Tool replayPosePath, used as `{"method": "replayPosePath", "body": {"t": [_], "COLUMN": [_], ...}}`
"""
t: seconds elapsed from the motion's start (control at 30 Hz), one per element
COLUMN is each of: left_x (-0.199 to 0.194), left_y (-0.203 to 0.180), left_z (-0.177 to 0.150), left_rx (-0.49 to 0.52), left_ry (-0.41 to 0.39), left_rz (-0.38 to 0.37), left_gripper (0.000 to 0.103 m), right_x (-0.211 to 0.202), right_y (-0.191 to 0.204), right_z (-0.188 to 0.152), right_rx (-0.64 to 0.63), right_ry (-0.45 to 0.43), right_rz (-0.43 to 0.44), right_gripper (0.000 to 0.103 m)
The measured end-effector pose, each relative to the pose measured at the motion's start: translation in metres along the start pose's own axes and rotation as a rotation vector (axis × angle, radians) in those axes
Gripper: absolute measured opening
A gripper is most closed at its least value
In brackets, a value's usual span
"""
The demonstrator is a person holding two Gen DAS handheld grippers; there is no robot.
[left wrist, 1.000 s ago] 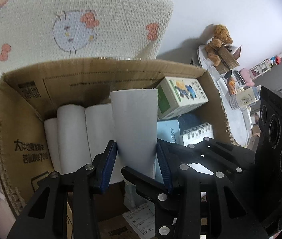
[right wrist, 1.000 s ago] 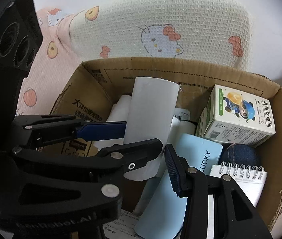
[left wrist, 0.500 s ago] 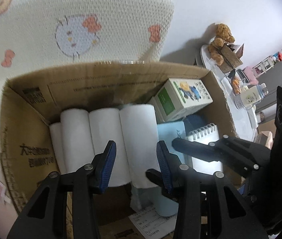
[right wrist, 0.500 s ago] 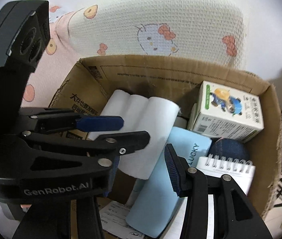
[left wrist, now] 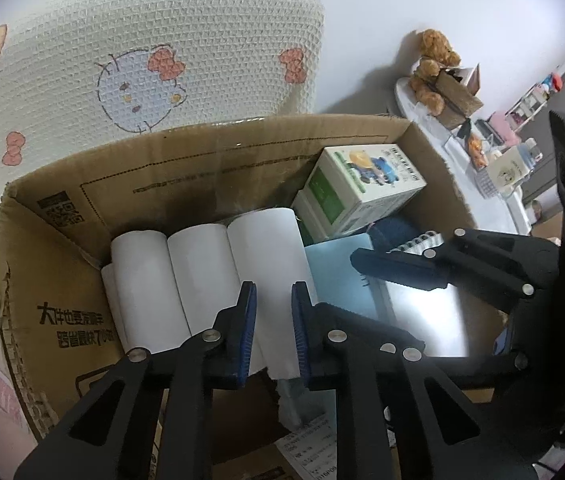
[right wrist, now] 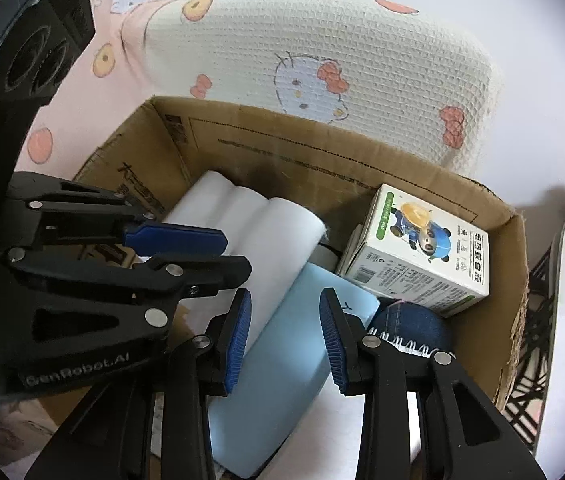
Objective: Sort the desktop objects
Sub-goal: 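Lower the paper roll into the box beside other rolls and open the right tool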
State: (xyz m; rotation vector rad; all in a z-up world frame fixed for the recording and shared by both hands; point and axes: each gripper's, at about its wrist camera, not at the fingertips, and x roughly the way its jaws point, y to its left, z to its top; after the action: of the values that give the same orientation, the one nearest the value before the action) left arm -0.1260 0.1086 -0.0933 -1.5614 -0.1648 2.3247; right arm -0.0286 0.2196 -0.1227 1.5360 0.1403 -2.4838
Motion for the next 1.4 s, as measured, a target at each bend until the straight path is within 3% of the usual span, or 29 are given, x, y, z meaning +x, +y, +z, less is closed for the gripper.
{"method": "replayPosePath", "body": {"t": [0.37,0.53,0.67,0.87,1.0,1.23,1.4], "left_x": [0.011,-0.017,-0.037,-0.026,-0.023,-0.016,-0.024], "left_y": [0.017,0.019,0.023,0.034,0.041,0.036,0.039], "left_z": [0.003,-0.001,-0.002,-0.004,-0.006,-0.005,-0.006], "left_rx": [-0.057,-0.033,-0.017,-0.047,-0.043,-0.008,-0.038], "left_ry": [0.031,-0.049,-0.074,0.014,0.017,0.026,-0.024], "left_rz": [0.029,0.06,0.148,0.141,0.175,0.192,0.141], "left_gripper": [0.019,0.019,0.019,0.019,0.019,0.019,0.019], "right_x": [0.018,0.017,0.013,0.02,0.031,0.043,0.037], "right_y": [0.011,0.014,0.02,0.026,0.023,0.016,0.009], "right_z": [0.008,0.011,0.015,0.028,0.033,0.04,0.039], "right_rx": [-0.054,-0.048,-0.039,-0.034,-0.03,-0.033,0.026], "right_ry": [0.031,0.031,0.022,0.029,0.059,0.083,0.086], "right_rz": [-0.043,-0.039,0.005,0.027,0.05,0.01,0.034], "right_gripper": [0.032,0.032,0.032,0.032,0.032,0.033,0.033]}}
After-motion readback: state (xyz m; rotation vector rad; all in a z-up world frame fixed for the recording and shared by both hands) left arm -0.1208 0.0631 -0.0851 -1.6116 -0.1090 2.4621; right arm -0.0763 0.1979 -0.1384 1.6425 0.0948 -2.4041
